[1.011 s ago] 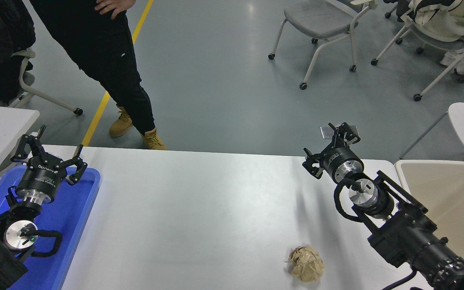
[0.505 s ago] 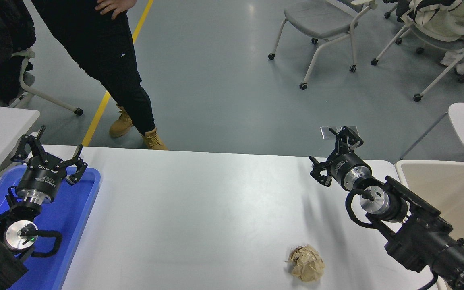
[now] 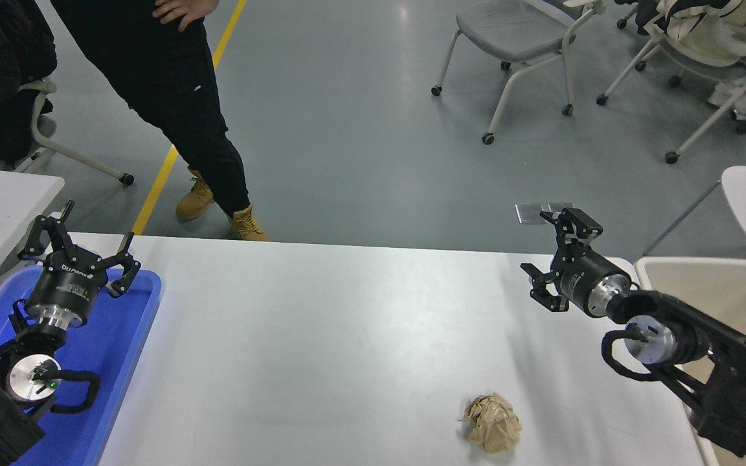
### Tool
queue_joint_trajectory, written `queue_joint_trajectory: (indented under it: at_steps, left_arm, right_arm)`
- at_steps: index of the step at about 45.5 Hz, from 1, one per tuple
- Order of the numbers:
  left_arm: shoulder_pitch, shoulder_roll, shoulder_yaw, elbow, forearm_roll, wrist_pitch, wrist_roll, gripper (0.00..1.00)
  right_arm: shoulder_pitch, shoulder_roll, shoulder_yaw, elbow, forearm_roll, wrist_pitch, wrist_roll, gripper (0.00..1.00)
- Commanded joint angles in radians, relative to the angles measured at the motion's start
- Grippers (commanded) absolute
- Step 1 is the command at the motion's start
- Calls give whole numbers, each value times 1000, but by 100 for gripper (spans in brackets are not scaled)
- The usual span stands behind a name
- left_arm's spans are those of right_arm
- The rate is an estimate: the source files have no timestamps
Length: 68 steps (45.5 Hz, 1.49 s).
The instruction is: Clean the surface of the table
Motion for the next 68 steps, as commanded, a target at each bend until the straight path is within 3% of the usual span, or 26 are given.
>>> queue_joint_trajectory:
  at_steps: [1, 6, 28, 44, 52, 68]
  left_arm:
    - [1, 0, 0, 0, 0, 0, 0, 100]
    - [-1, 0, 0, 0, 0, 0, 0, 100]
    - [-1, 0, 0, 0, 0, 0, 0, 100]
    - [-1, 0, 0, 0, 0, 0, 0, 100]
    - [-1, 0, 0, 0, 0, 0, 0, 100]
    - [1, 0, 0, 0, 0, 0, 0, 100]
  right_arm:
    - [34, -161, -256, 200, -181, -7, -7, 100]
    - [58, -192, -353, 269, -185, -24, -27, 100]
    - [279, -215, -678, 367, -173, -32, -288, 100]
    - [344, -201, -738, 417, -87, -29, -355, 100]
    - [344, -103, -738, 392, -12, -33, -363, 100]
    - [330, -5, -742, 295, -29, -35, -366, 100]
